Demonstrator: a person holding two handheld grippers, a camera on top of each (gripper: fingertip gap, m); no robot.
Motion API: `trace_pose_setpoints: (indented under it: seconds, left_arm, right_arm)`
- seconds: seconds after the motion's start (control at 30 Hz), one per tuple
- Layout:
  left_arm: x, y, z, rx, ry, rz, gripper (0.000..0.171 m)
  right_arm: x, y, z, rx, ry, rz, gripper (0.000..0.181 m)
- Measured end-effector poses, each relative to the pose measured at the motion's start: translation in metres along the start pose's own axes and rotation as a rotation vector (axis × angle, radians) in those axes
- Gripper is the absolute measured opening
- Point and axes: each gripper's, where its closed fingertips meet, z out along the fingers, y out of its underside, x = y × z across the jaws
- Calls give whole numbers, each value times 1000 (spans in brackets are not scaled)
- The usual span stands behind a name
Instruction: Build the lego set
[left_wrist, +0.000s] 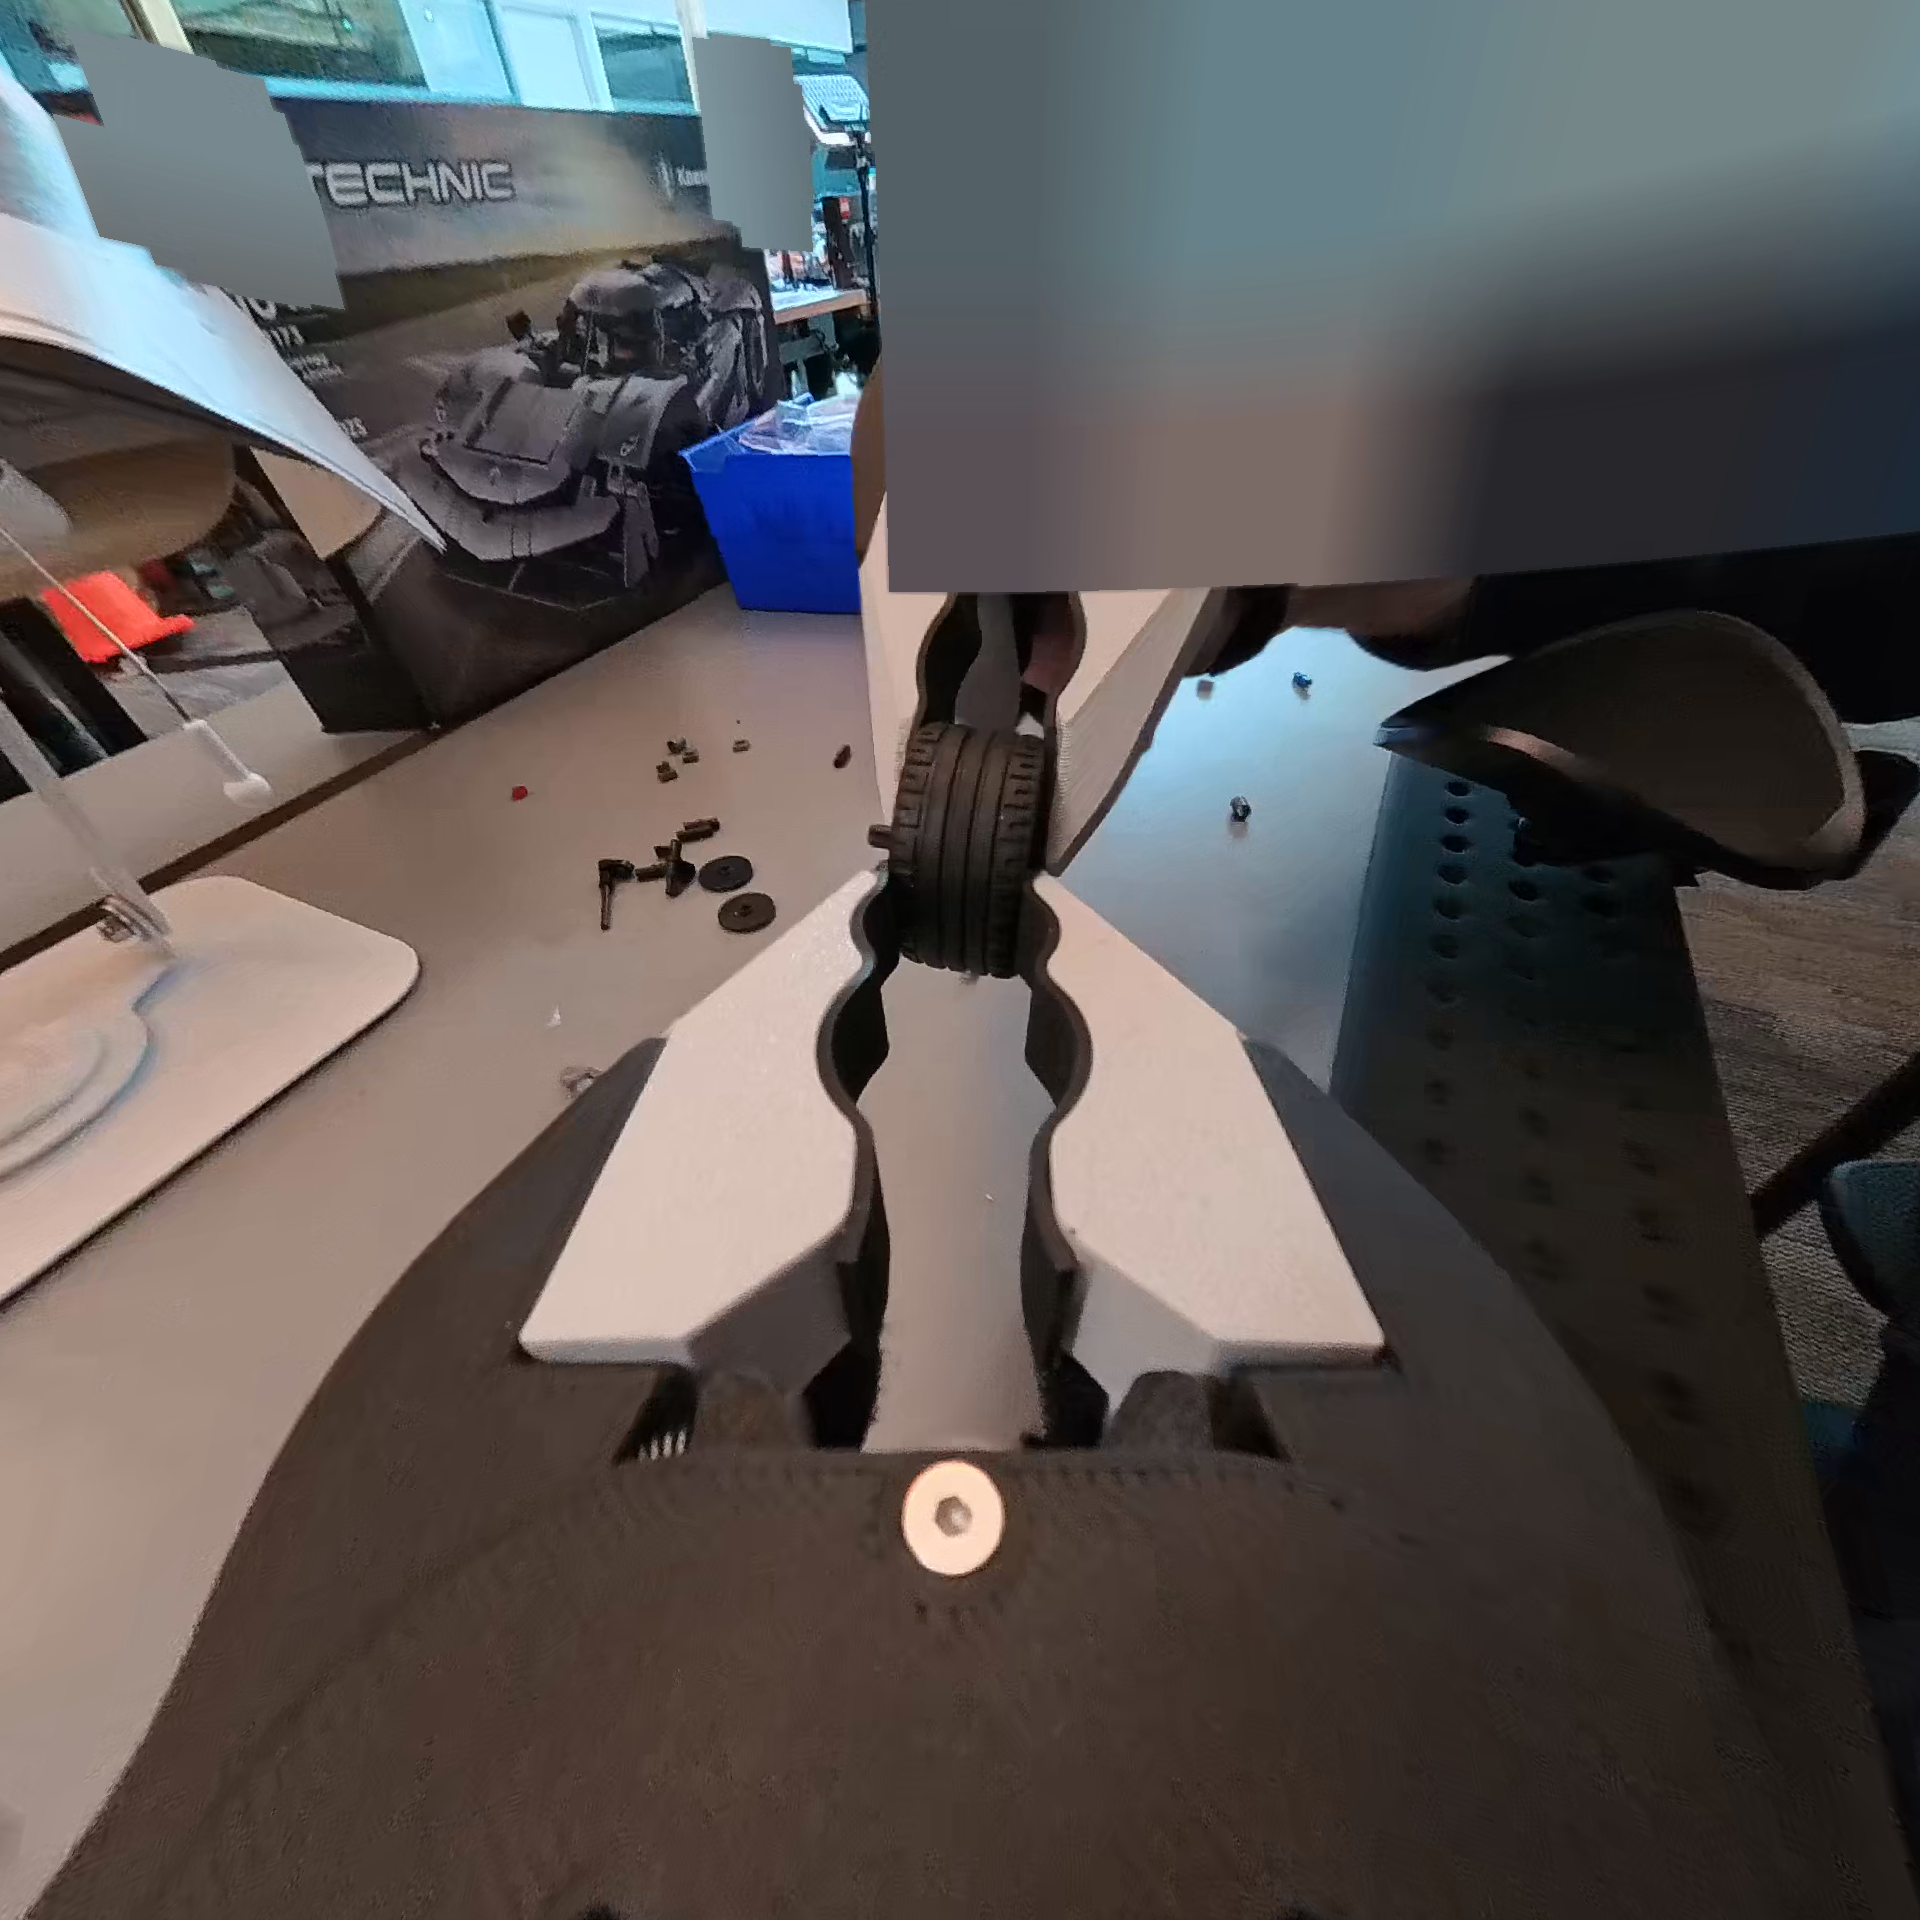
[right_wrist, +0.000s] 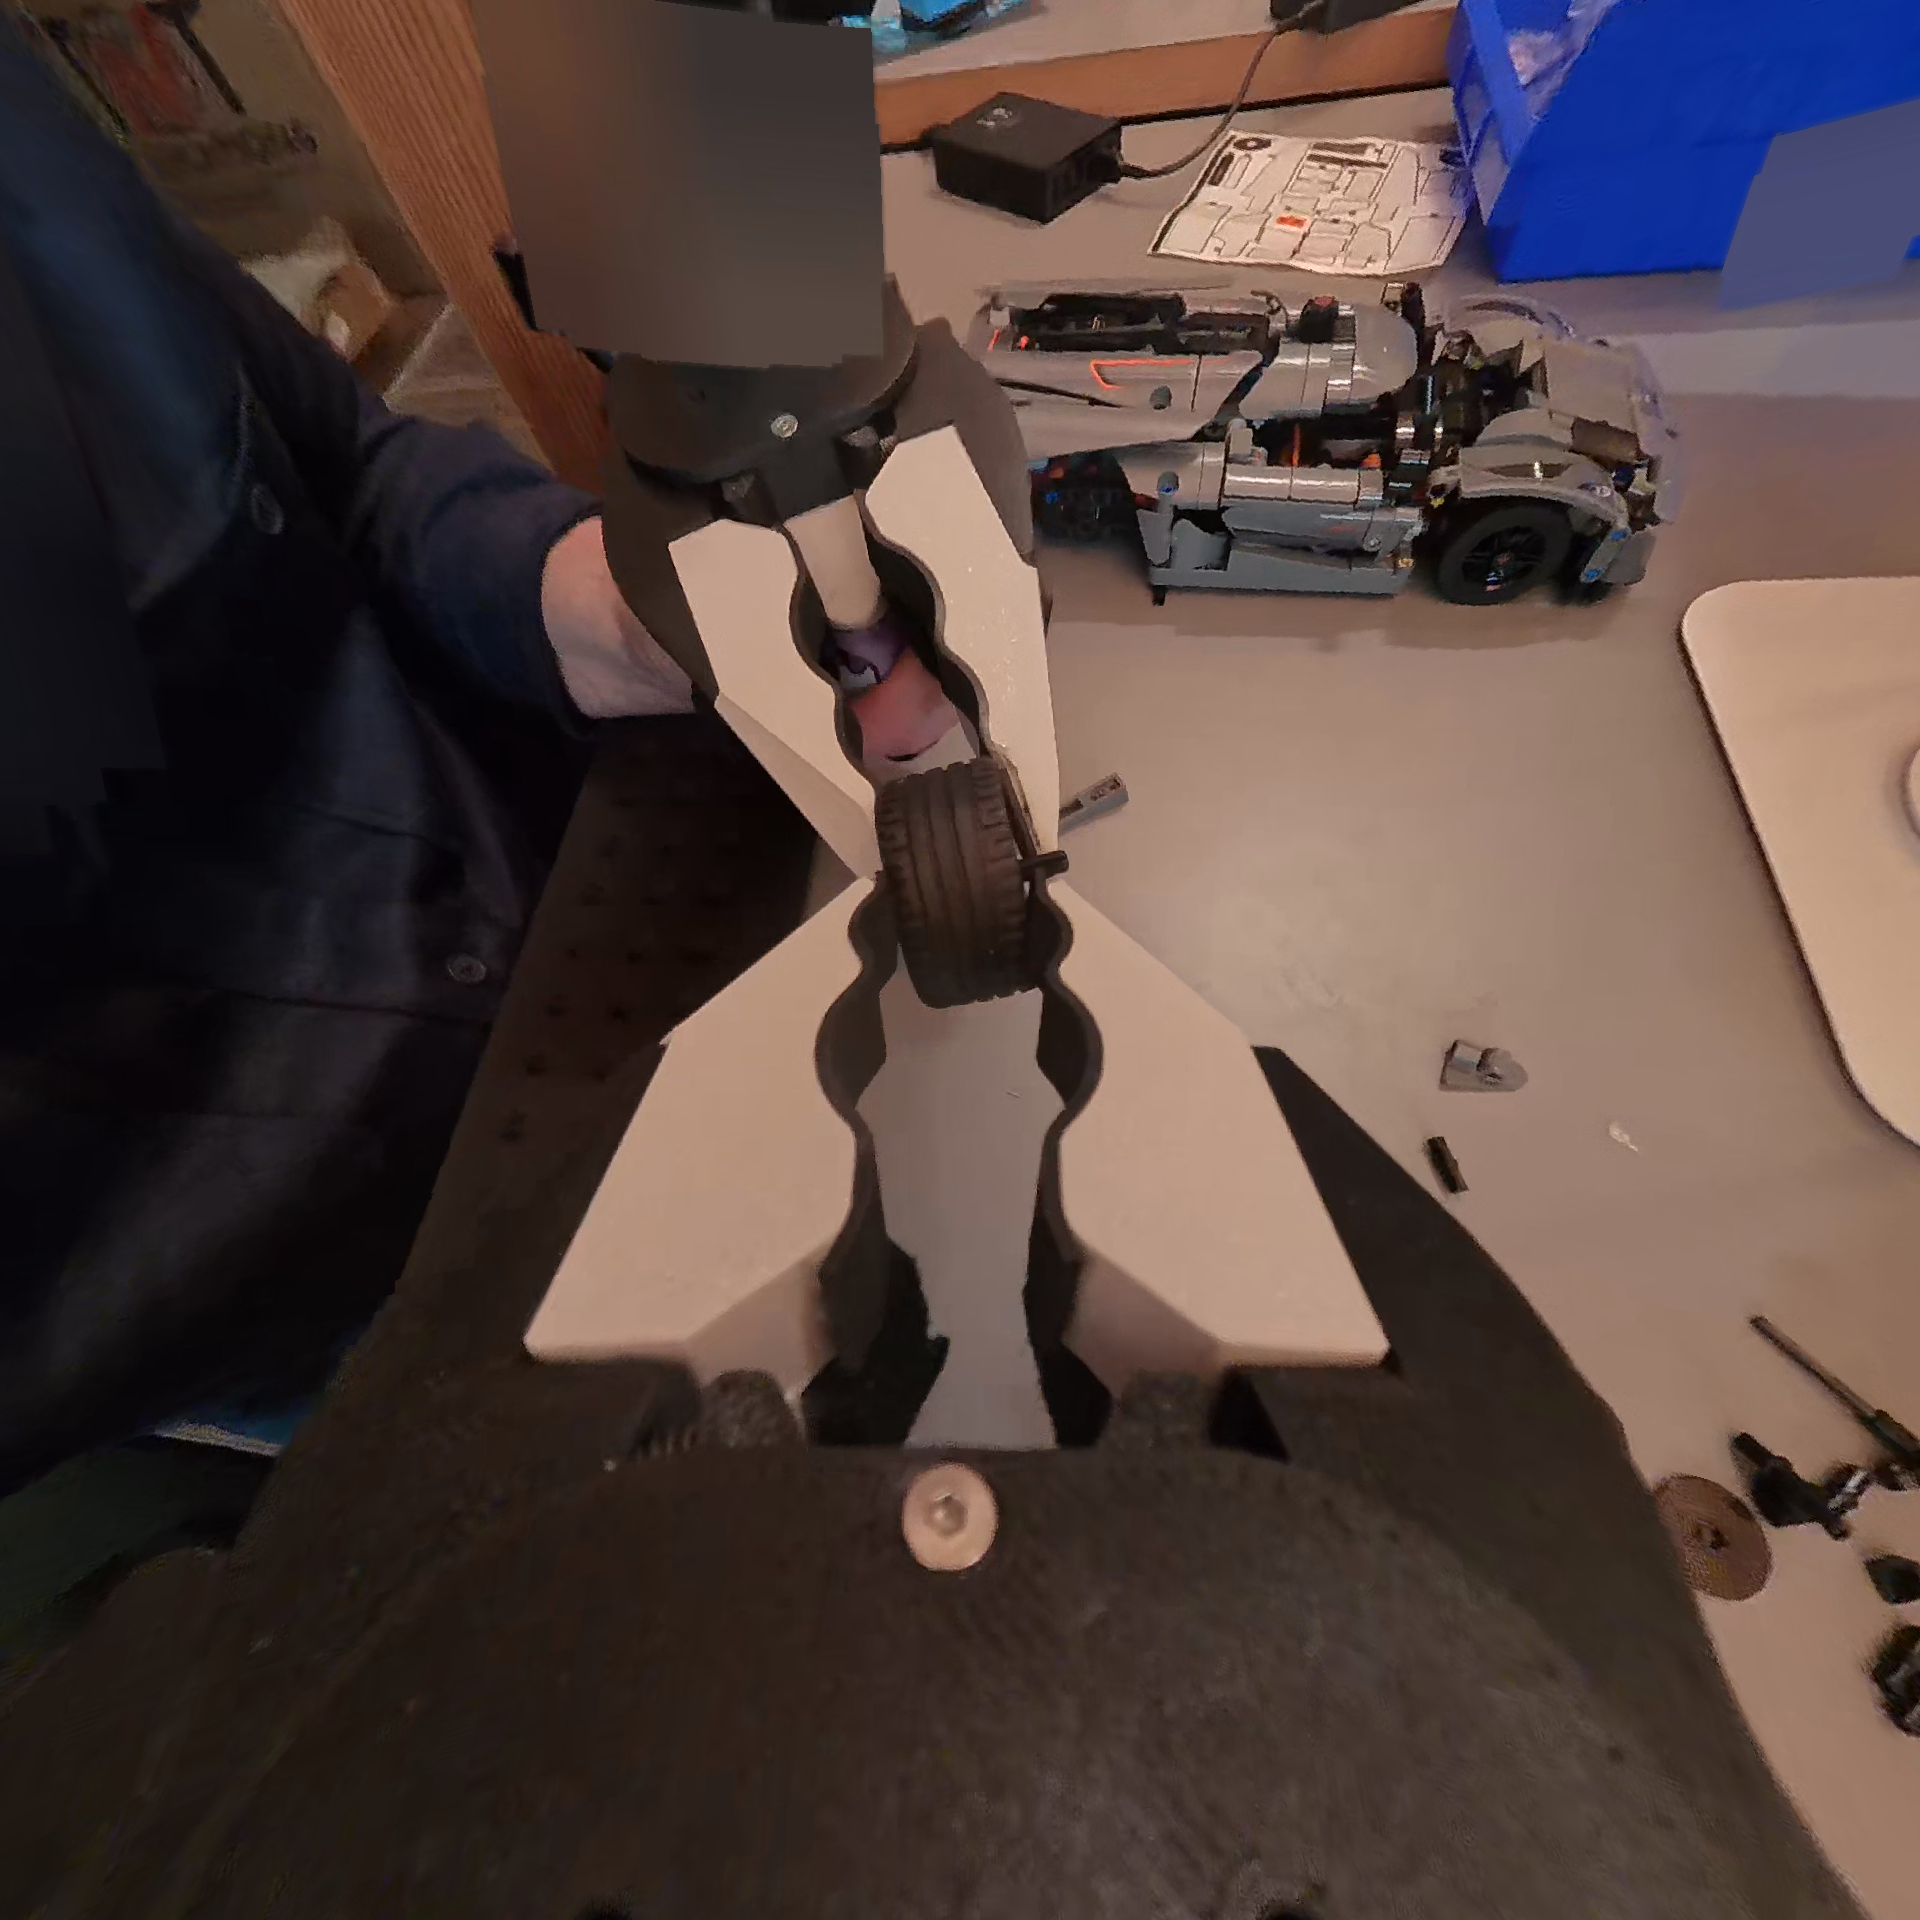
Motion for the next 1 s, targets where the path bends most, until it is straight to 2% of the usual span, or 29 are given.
trace_pose_setpoints:
  seconds: [0.03, 0.1, 0.17, 0.23, 0.37, 1.0]
  left_arm:
    - [-1, -3, -1, 15, -1, -3, 19]
    - [-2, -3, -2, 36, 47, -111, 19]
    - [-6, -6, -6, 66, 55, -159, 19]
    - [-1, -7, -5, 66, 76, -162, 20]
    - [2, -14, -10, 110, 98, -180, 20]
    - [10, -32, -24, 170, 44, -67, 18]
  right_arm:
    - [0, -1, 0, -11, 7, 9, 24]
    - [2, 1, 0, -56, 41, -8, 29]
    - [0, -6, -1, -32, 44, 6, 34]
    - [1, -8, -1, -33, 76, 16, 24]
    - [-4, -15, -2, -27, 94, 39, 23]
    - [-17, -34, -4, -57, 214, -82, 18]
